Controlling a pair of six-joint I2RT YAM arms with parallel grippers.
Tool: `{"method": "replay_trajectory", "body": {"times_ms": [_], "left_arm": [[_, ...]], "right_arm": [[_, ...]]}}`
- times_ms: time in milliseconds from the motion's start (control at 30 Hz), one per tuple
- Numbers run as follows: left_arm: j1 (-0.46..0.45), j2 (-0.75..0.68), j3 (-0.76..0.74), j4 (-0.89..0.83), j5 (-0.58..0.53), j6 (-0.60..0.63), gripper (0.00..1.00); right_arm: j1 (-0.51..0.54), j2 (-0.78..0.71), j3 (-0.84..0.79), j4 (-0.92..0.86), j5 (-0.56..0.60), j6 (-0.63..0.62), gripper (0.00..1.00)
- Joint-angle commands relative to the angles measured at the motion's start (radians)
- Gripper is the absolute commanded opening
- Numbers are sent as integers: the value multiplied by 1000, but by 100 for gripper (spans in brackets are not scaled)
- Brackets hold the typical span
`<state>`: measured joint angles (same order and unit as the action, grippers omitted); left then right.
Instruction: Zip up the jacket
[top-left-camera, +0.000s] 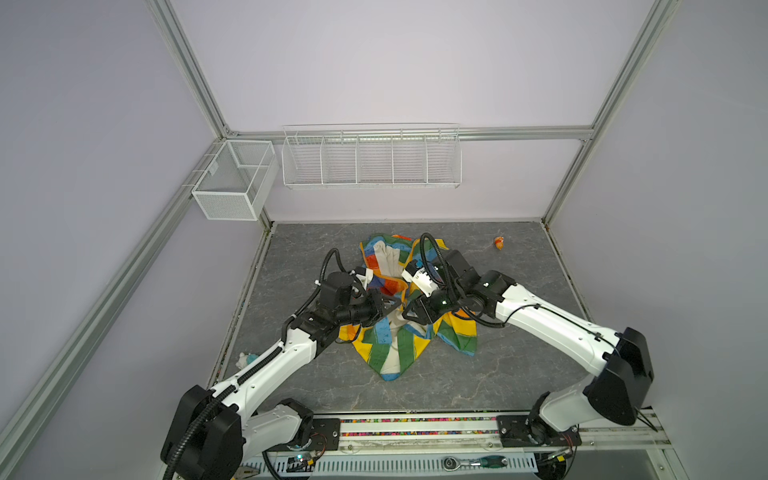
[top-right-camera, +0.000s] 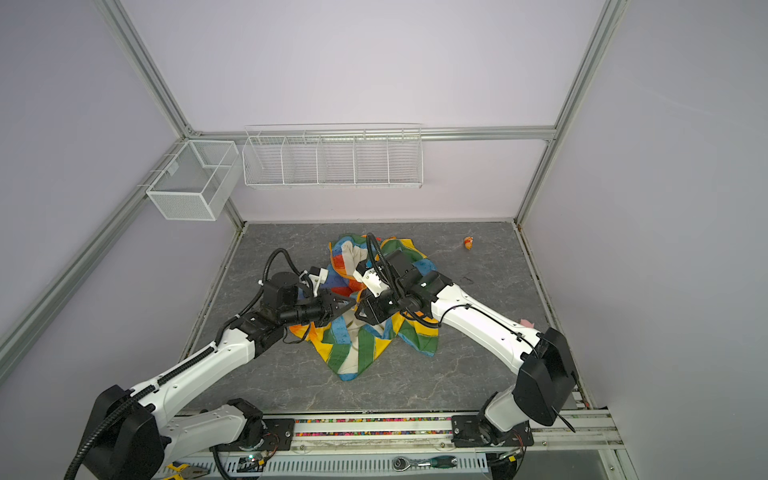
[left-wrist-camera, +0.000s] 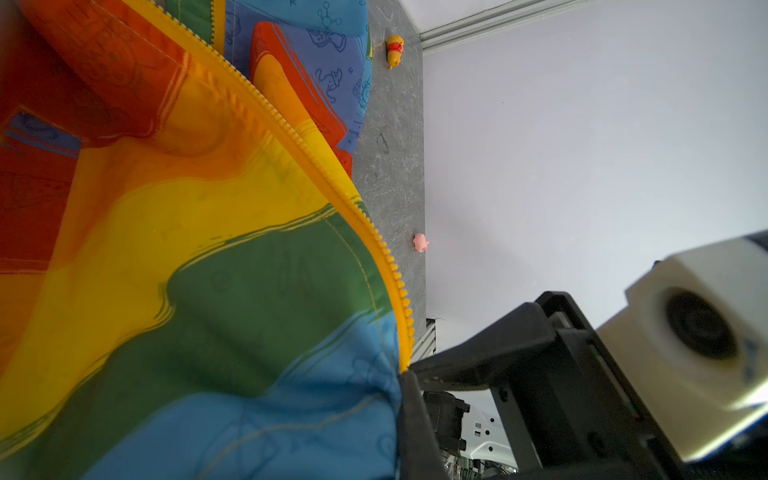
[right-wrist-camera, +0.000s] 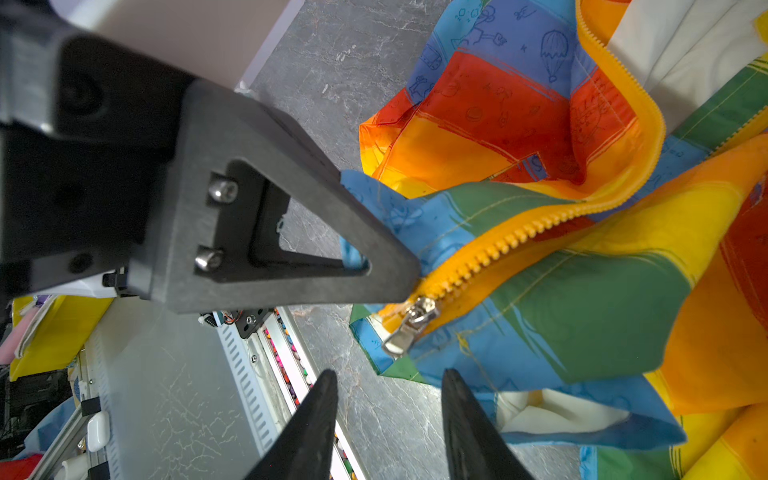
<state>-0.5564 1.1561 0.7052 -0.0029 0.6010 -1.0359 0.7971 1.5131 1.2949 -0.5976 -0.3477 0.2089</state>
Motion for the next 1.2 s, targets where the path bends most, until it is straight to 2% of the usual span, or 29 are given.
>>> {"method": "replay_trajectory", "body": {"times_ms": [0, 433, 933, 1167], "left_arm": [[4, -20, 24, 16, 23, 1, 0], [4, -25, 12, 40, 57, -12, 0], [5, -25, 1, 37, 57, -9, 0], [4, -26, -2, 36, 57, -10, 0]], "right_arm": [[7, 15, 24, 9, 17, -25, 42], [4, 57, 29, 47, 52, -9, 32], [-21, 31, -5, 65, 46, 5, 17], [-30, 15, -20, 62, 47, 1, 13]]}}
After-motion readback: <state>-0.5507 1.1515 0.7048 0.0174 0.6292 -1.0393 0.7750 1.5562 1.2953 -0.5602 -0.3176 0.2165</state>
